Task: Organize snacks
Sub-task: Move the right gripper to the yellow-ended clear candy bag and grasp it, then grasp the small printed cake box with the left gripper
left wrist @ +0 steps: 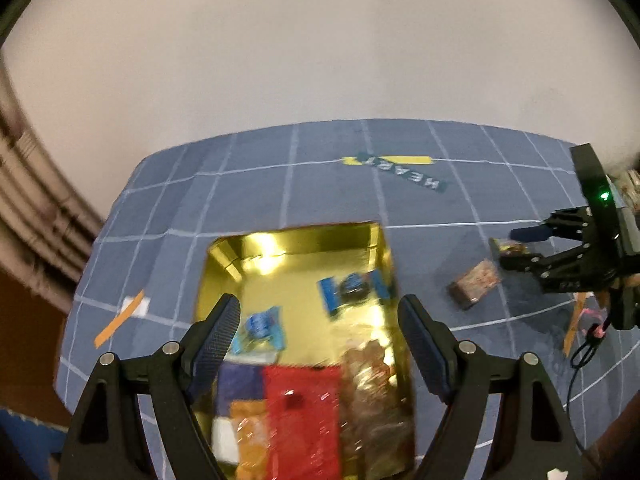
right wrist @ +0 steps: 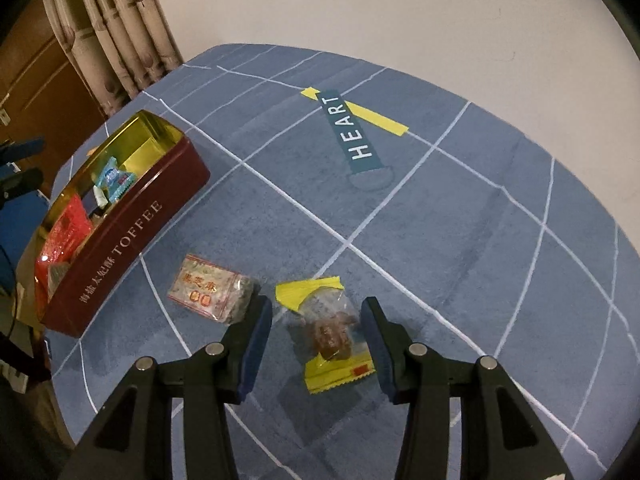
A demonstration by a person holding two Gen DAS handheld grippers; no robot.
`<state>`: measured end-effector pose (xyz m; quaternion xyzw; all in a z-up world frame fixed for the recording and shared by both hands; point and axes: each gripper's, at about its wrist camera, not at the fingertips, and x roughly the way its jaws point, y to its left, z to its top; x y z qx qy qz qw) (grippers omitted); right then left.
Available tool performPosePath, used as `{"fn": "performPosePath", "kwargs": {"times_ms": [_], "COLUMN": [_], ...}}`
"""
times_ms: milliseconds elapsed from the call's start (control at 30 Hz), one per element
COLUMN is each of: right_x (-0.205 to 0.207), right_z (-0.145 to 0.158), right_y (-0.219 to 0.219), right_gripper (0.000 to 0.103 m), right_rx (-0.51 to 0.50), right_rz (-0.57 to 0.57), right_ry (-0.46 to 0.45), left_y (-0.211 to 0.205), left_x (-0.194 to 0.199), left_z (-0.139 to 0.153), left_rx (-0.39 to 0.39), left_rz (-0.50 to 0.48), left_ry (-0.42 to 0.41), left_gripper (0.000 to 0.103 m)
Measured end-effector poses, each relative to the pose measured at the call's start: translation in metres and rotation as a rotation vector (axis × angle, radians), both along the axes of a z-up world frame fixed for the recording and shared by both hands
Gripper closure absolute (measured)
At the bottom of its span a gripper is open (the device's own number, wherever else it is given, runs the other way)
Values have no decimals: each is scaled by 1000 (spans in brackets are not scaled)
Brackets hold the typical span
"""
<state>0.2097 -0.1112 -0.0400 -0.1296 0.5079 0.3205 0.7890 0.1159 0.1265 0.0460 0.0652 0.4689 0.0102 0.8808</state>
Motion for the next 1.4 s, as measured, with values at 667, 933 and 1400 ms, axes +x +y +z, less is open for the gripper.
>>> {"fn": "performPosePath", "kwargs": {"times_ms": [667,933,1400], "right_x": [-54,-74,-75], "right_z": [-5,-9,-10], "right_y": [-75,-103,-103], "right_gripper": [74,75,75], "right_rx": [-39,-56,-57], "right_rz": [-423,-559,-568], "right_ry": [-195,-240,-242], "left_y": [-114,-129,-131], "left_x": [43,56,75], "left_z": [-55,-81,-98], "left_rx": [56,40,-22], "left_rz": [-323,-372,-342], "left_ry": [119,203,277], "left_gripper": [25,25,56]}}
